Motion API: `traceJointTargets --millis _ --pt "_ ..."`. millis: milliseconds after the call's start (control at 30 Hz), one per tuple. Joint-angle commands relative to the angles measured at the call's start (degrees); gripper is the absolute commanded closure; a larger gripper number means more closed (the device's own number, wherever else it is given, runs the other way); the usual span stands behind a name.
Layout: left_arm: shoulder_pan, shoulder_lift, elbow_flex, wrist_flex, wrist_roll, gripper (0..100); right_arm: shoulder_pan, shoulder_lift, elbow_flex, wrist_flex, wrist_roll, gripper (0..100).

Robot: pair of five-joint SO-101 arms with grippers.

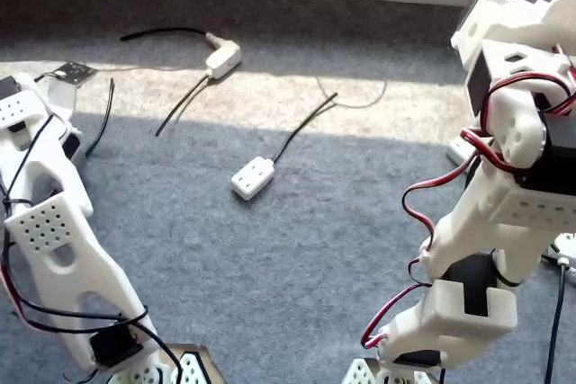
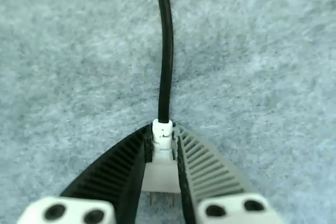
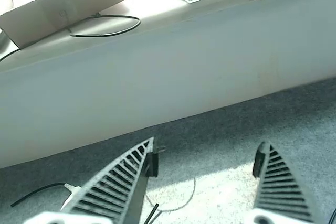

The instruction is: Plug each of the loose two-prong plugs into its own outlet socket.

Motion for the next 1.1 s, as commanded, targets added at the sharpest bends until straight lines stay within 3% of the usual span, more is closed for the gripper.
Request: traceJointTargets --millis 0,367,600,733,867,1067 --pt "4.3 -5.2 -7.5 4.4 1.4 98 -0.6 -1.6 0.1 2.4 0.8 71.1" --pt "19.2 -36.9 -18.2 4.4 30.0 99 -0.5 -1.6 0.1 2.4 0.8 71.1" --pt "22.6 -52.8 -6.2 4.4 72.4 99 -0.8 -1.7 3.8 2.4 0.8 71.1" --pt "22.6 -60.0 4.3 4.4 88.5 99 -0.1 -1.6 4.9 2.4 0.8 71.1" --pt "29.4 -66.3 10.5 4.4 95.6 99 0.0 -1.7 4.4 2.3 0.8 71.1" --pt "41.7 -72.9 11.8 4.4 97.6 99 -1.3 -3.8 -1.1 2.1 1.1 71.1"
